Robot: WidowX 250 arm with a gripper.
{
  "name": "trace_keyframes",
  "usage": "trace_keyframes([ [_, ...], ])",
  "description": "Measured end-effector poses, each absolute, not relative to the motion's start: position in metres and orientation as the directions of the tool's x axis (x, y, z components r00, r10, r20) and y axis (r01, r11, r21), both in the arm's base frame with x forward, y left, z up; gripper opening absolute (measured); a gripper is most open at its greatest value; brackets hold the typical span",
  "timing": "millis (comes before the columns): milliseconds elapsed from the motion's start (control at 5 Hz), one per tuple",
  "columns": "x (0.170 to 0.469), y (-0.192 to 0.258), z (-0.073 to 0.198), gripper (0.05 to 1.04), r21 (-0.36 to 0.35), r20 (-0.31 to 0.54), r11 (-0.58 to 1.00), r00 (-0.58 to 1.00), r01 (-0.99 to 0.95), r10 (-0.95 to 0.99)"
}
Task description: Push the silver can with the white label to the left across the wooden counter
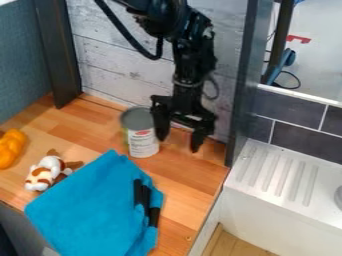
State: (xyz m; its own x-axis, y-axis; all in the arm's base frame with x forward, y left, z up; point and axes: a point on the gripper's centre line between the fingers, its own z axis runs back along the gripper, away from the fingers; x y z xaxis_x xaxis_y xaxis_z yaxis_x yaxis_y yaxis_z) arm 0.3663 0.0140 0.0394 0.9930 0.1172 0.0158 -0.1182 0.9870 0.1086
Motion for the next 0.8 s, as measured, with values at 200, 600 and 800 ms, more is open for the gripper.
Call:
trace_keyframes([
  [200, 0.351, 0.028, 0.036, 1.000, 0.190, 0.025, 0.975, 0.993, -0.119, 0.116],
  [600, 0.336, 0.067, 0.041, 1.000, 0.181, 0.103, 0.965, 0.979, -0.190, 0.173],
  [800, 0.337, 0.077, 0.036, 1.000, 0.127, 0.134, 0.968, 0.971, -0.215, 0.198],
])
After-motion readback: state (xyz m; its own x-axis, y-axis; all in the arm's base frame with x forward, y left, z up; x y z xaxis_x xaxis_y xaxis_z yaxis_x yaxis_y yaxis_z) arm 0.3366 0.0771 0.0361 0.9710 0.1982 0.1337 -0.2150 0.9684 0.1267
